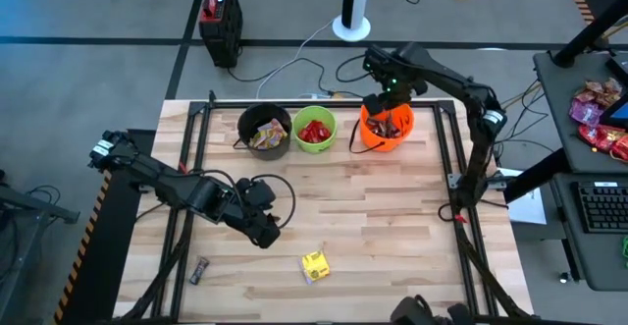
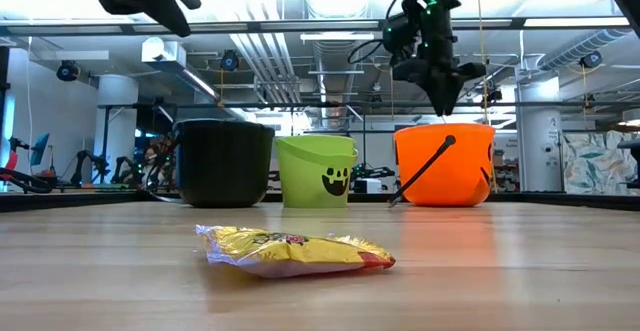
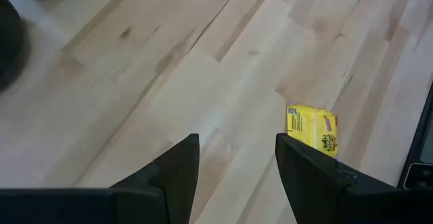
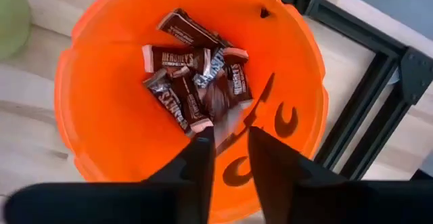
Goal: Sort candy by brand, put in halloween buckets
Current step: Put the brown chocolate bar into the orange bucket
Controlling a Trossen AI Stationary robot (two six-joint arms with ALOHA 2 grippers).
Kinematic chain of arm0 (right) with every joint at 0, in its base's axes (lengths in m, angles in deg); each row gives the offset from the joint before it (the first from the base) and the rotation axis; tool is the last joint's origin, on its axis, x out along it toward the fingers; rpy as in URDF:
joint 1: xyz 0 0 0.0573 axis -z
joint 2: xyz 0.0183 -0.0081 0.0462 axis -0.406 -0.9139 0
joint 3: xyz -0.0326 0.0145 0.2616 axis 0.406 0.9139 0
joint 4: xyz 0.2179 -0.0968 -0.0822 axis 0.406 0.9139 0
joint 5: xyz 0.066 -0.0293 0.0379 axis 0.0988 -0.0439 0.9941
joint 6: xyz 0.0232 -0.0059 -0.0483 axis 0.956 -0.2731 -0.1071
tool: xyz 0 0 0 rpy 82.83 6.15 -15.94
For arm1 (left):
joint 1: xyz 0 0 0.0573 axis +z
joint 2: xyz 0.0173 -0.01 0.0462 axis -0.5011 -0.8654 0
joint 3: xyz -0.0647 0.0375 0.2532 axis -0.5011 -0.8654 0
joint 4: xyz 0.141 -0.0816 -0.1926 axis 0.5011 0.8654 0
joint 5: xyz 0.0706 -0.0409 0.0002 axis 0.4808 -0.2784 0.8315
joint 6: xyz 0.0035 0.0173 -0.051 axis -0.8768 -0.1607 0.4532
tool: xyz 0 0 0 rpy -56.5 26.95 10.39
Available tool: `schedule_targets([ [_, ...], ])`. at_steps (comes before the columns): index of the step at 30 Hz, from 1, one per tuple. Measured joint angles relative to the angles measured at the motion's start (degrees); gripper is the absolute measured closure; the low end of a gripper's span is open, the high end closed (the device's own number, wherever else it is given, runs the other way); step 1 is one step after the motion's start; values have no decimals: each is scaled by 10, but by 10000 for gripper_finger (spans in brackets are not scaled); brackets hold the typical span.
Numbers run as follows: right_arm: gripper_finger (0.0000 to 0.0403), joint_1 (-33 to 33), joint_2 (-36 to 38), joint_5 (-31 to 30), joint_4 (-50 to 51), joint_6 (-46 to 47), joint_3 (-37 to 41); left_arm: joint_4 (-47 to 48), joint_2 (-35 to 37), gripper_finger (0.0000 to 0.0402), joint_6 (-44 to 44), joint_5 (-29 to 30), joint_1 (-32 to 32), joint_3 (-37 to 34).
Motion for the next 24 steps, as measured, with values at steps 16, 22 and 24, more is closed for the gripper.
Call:
schedule_targets([
  [16,177,-54,13,-15,-54,-11,0,201,-9,225,242,-323,-71,-31],
  [22,170,-91,13,-15,-102,1,0,118,-20,238,383,-392,-136,-130],
  [24,170,-101,13,-15,-117,4,0,82,-26,241,420,-415,-141,-163],
])
